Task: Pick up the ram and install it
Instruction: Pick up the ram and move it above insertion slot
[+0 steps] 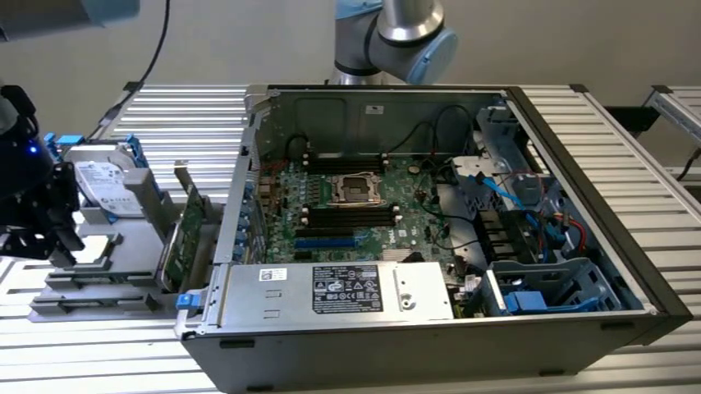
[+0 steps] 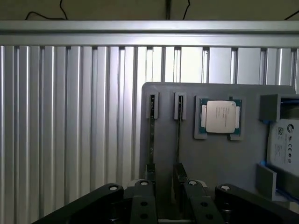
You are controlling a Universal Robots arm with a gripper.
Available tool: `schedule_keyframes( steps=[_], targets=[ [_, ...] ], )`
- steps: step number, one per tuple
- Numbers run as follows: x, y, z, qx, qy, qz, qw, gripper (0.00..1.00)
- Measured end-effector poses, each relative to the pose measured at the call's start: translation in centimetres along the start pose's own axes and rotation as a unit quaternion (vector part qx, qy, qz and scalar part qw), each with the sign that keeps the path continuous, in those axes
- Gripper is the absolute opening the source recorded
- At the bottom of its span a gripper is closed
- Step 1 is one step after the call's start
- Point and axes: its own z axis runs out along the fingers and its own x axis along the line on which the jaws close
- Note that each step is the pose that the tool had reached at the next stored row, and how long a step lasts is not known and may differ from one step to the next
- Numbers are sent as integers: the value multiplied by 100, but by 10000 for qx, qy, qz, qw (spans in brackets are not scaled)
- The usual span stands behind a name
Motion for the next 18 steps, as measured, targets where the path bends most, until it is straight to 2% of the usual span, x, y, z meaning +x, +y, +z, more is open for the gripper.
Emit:
schedule_keyframes(
  steps=[3, 9, 12, 15, 18],
  targets=[
    [45, -2, 59, 3, -15, -1, 10000, 30],
    [150, -4, 169, 11, -81, -2, 10000, 30],
    [181, -5, 215, 16, -127, -3, 9999, 30],
    [194, -6, 259, 23, -188, -5, 9998, 30],
    [206, -9, 311, 28, -225, -6, 9997, 30]
  ],
)
